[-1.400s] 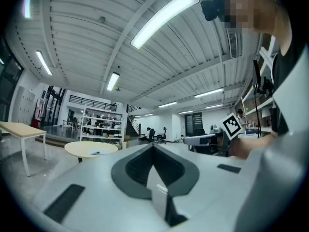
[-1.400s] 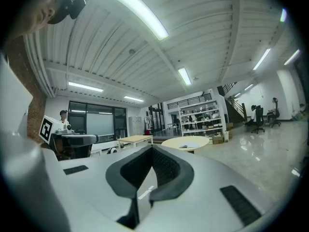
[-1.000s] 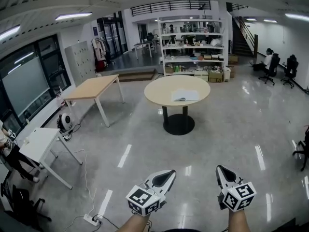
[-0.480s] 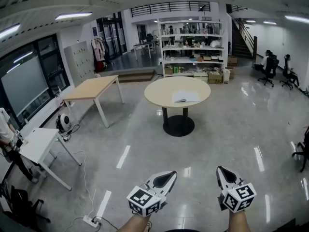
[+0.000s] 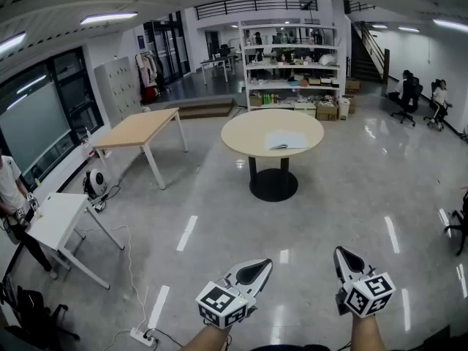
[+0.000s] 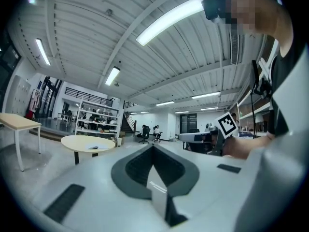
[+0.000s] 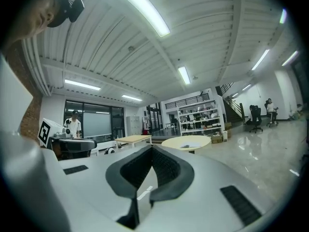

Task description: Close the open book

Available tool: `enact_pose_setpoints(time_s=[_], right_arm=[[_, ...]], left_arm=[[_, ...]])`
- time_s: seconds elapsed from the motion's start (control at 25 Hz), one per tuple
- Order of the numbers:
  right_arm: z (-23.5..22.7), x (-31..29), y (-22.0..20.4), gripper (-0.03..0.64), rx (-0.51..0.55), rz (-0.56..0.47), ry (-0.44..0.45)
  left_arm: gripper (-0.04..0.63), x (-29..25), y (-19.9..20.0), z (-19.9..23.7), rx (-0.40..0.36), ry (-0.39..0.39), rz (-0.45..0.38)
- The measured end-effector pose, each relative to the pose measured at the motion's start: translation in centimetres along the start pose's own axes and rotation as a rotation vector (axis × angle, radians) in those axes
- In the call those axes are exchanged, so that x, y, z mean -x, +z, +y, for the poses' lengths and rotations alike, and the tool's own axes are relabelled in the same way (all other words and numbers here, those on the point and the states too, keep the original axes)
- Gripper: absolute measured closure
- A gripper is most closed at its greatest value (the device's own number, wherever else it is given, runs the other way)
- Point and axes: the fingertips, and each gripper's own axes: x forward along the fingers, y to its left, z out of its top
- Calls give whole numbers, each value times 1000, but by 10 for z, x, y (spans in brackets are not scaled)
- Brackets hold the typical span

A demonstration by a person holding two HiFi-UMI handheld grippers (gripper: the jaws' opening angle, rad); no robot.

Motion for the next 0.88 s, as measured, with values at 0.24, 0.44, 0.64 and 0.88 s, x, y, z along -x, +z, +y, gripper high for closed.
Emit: enact_pose_setpoints(time_s=[0.24, 0.44, 0.64, 0.88], right_arm=[[-10, -32, -8, 618, 21, 26, -9], [-38, -83, 1, 618, 14, 20, 34], [-87, -144, 17, 618, 59, 26, 87], [-170, -205, 35, 617, 75, 22, 133]], left_arm=[[603, -23, -9, 35, 31, 1, -8], [603, -67, -9, 76, 38, 25, -3], [603, -138, 5, 114, 21, 38, -3], [603, -236, 15, 151, 5, 65, 15]])
